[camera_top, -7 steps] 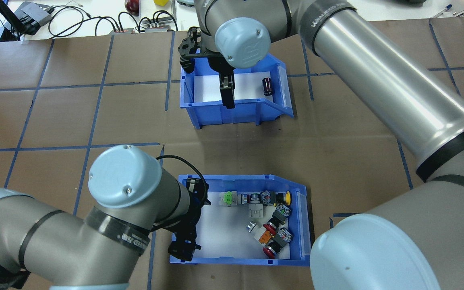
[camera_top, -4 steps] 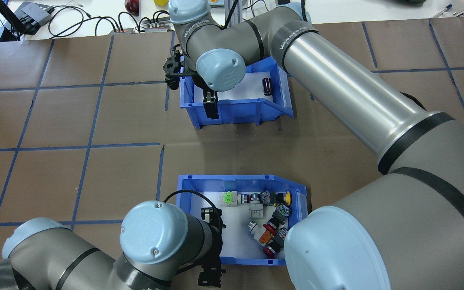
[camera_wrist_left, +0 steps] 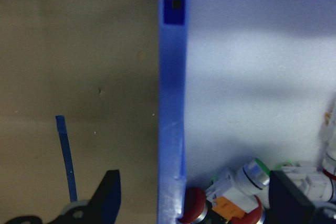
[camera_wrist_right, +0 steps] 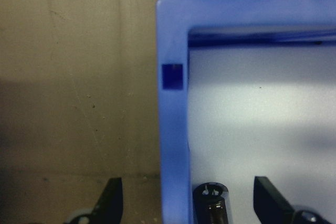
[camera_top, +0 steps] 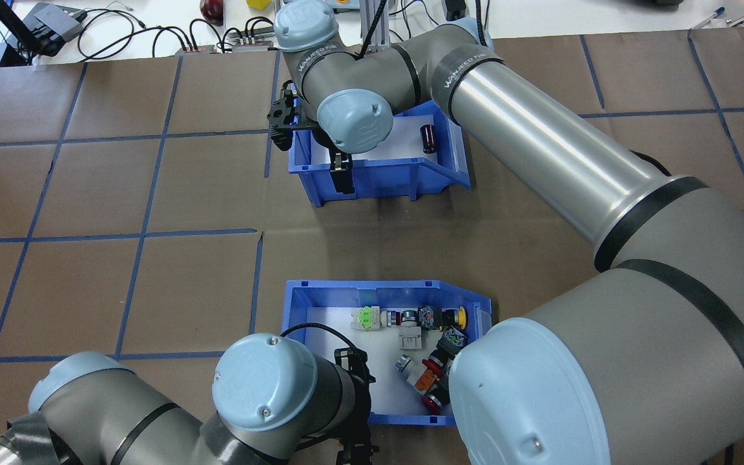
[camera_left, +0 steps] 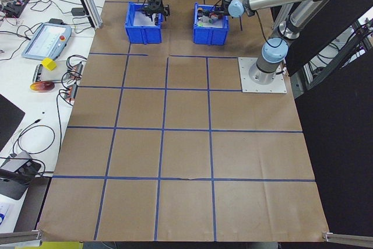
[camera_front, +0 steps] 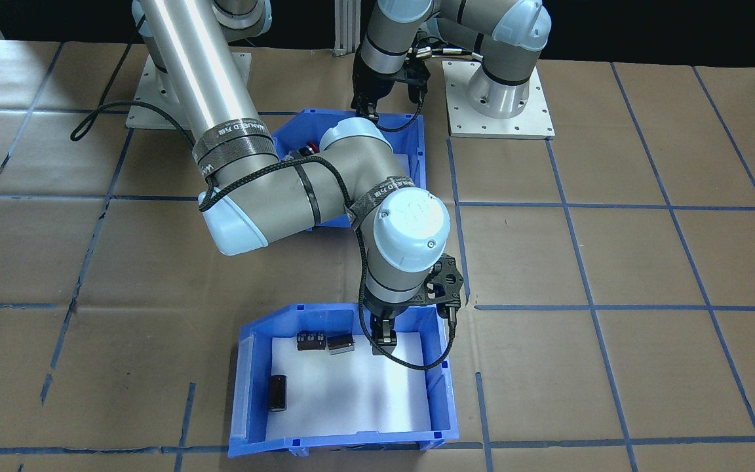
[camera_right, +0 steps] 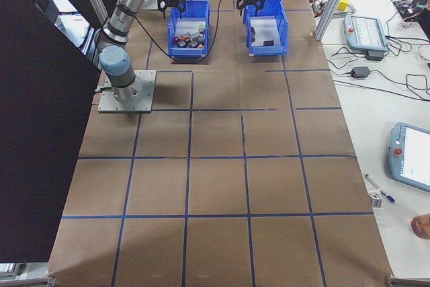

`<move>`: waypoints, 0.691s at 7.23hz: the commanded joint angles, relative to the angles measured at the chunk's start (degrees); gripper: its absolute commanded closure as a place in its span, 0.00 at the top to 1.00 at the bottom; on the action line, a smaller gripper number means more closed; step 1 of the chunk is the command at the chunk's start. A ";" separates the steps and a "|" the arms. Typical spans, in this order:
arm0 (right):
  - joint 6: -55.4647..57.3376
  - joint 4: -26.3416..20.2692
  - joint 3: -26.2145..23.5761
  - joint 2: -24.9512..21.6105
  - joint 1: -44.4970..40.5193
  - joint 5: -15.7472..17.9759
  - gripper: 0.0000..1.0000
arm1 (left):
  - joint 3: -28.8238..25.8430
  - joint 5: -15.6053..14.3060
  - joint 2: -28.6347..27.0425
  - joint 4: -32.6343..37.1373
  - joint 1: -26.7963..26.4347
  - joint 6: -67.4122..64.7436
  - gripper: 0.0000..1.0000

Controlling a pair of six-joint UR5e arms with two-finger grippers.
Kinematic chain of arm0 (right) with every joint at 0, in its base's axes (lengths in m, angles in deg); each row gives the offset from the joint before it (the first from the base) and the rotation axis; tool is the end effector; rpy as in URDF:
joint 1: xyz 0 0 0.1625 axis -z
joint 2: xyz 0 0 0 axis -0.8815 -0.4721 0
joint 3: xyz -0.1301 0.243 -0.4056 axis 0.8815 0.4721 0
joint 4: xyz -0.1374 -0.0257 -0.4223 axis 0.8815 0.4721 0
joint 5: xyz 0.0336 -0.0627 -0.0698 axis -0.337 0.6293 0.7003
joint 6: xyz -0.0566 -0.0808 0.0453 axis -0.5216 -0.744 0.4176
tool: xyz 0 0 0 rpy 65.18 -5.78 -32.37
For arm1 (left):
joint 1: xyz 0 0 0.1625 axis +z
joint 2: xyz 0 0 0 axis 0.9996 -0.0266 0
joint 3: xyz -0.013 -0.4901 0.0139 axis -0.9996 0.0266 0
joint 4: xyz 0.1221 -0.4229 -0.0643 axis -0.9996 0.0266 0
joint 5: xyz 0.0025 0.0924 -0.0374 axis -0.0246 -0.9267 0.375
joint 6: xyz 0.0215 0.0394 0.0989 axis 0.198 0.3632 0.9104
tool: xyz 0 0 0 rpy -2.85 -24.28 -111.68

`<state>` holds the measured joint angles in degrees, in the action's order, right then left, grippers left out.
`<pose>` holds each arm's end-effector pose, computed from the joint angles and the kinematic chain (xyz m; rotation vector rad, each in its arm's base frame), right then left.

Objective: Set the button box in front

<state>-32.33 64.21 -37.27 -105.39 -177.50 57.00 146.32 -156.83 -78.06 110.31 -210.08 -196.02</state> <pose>0.4701 -0.6827 0.3038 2.2261 -2.1760 -0.1083 -0.3233 -0.2267 0.2974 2.1904 -2.0888 -0.3017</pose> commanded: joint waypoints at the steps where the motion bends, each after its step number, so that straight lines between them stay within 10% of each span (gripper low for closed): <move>1: -0.45 0.05 -0.06 -0.33 0.71 5.34 0.23 | -0.19 -4.90 -1.62 -2.70 -0.04 -0.13 0.36; 2: -0.54 0.05 -0.06 -0.33 1.49 6.77 0.16 | -0.36 -5.90 -1.53 -3.24 -0.04 -0.12 0.01; 5: -1.07 0.05 0.99 -1.30 2.20 6.78 0.03 | -1.50 -10.03 -0.05 -2.54 0.14 0.40 0.00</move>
<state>-33.12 64.26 -36.78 -106.11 -175.75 63.50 145.64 -165.65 -79.14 107.45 -210.07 -196.05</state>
